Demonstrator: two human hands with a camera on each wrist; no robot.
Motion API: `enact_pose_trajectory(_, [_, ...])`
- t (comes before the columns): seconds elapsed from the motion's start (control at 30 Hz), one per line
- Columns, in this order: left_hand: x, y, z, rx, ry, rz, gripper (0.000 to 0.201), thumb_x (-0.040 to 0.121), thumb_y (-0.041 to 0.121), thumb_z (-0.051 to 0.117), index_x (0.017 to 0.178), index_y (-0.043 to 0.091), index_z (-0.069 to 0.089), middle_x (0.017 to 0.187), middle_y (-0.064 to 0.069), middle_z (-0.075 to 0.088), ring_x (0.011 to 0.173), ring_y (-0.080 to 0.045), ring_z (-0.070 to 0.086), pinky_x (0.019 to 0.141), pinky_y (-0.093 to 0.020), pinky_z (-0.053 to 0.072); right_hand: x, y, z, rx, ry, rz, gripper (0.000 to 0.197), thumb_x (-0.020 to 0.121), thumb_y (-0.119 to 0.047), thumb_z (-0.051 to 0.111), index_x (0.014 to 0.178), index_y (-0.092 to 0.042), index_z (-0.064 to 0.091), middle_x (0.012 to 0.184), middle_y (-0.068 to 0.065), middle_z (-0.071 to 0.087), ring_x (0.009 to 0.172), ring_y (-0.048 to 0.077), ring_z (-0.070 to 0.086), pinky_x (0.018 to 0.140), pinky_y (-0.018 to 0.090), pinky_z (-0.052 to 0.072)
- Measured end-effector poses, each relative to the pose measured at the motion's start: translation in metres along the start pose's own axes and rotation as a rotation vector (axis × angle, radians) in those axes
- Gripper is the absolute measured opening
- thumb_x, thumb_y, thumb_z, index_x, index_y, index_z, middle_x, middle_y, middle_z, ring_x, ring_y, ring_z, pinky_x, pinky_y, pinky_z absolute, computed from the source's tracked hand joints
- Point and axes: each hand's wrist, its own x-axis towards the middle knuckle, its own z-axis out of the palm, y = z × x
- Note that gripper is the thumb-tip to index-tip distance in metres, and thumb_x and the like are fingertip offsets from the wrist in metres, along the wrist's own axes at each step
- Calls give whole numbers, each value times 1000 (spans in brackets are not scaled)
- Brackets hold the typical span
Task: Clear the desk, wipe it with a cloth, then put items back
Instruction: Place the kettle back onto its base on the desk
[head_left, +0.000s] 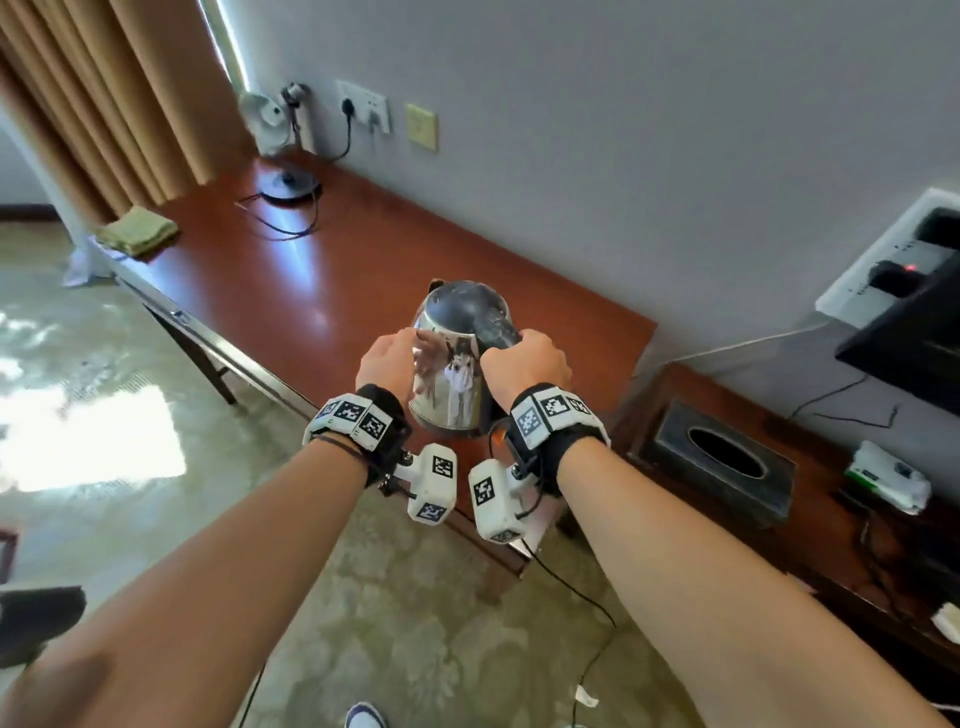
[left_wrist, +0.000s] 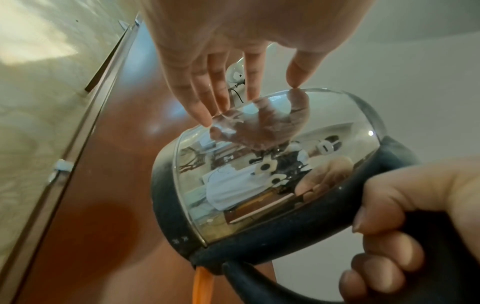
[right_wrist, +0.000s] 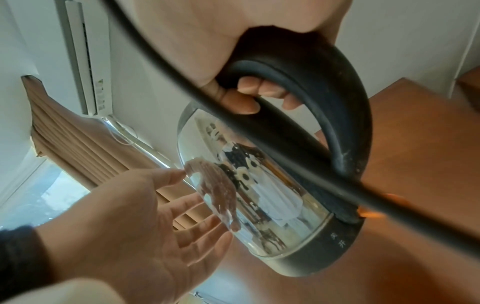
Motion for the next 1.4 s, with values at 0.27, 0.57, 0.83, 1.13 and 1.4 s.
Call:
enact_pose_trajectory(0.27, [73,28,-118,-60,-31,-80,23,62,26,58,75,28,77,91,-1,73,87,-24,64,79,-41,54,-4,-98,87,42,11,9,16,78,-24,59,90,-16,66,88,4,67,85,31,60,74,30,47])
enact_pose_trajectory(0.57, [168,83,-196,-14,57,5,25,96,24,52,109,15,71,90,4,63,91,-22,60,90,-41,51,61,-208,178,40,-22,-47,22,77,-25,59,94,-16,68,89,4,68,87,33,62,76,31,48])
enact_pose_trajectory(0.83, [298,128,-271,49,151,29,18,97,28,50,104,20,64,100,-1,65,96,-20,55,101,-48,48,146,-312,270,93,-120,-61,20,77,-23,58,95,-17,67,95,6,69,84,31,56,74,31,45])
enact_pose_trajectory(1.13, [439,153,-326,59,150,9,34,71,48,57,94,28,73,108,5,72,106,-19,66,100,-51,52,218,-399,336,98,-111,-36,25,80,-22,59,101,-15,69,102,8,71,84,30,52,74,29,39])
enact_pose_trajectory(1.4, [530,215,-358,123,-33,18,20,89,35,52,96,22,66,120,-13,69,100,-24,64,98,-52,52,270,-473,401,75,3,71,24,79,-24,60,101,-16,66,106,10,69,100,37,62,81,34,48])
